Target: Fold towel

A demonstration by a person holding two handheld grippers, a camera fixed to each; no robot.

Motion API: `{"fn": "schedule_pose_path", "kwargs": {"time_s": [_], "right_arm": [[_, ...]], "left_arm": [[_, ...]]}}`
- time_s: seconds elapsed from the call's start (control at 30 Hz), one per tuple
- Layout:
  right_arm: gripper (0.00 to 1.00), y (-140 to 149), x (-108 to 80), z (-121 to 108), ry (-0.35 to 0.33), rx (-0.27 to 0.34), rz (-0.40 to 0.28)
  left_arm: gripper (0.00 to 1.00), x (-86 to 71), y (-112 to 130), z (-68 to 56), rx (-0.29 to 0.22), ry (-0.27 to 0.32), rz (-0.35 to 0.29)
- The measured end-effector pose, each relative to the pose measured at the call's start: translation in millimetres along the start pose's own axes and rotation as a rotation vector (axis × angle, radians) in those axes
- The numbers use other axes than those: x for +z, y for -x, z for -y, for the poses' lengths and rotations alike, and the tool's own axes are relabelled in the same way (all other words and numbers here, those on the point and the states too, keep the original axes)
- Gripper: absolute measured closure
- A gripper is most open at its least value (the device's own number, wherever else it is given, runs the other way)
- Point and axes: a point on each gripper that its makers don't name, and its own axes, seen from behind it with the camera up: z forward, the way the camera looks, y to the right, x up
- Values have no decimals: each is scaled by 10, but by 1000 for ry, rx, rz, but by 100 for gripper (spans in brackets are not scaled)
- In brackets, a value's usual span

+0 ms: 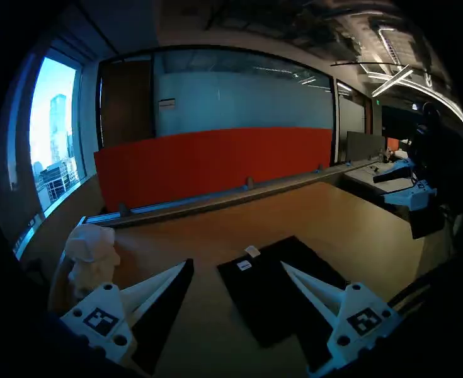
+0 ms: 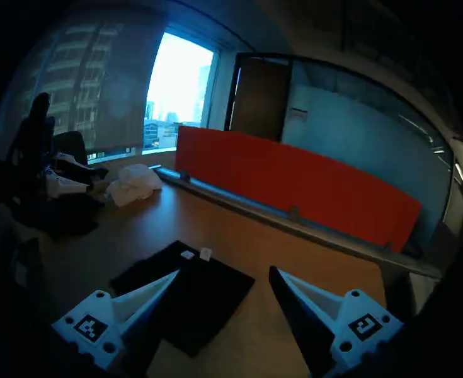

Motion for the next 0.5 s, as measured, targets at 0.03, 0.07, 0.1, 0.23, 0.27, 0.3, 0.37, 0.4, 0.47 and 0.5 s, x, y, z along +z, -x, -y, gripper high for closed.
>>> {"fn": "schedule_pose_path", "kwargs": {"time_s": [0.03,0.07,0.1,0.23,0.27,0.3,0.37,0.4,0.47,0.5], "right_arm": [[0,36,23,14,-6,-2,7],[0,73,46,28,-12,-3,14],[0,120,73,44,-18,-4,23],[0,314,178,107,-39,-5,53],[0,364,205,125,-46,-4,61],[0,423,234,147,-53,-2,69],[0,532,285,185,-67,2,85],[0,596,313,204,-73,3,95],[0,712,362,234,-84,4,114],[0,777,389,251,-90,3,125]], "left_arm": [[9,18,44,-17,1,4,7],[9,36,87,-33,3,9,15],[9,59,138,-55,3,15,23],[9,158,334,-136,2,38,56],[9,185,384,-155,3,43,65],[9,216,443,-175,5,48,76],[9,272,549,-209,10,55,94],[9,303,610,-230,13,61,105],[9,358,720,-273,16,73,124],[9,389,782,-297,19,79,136]]}}
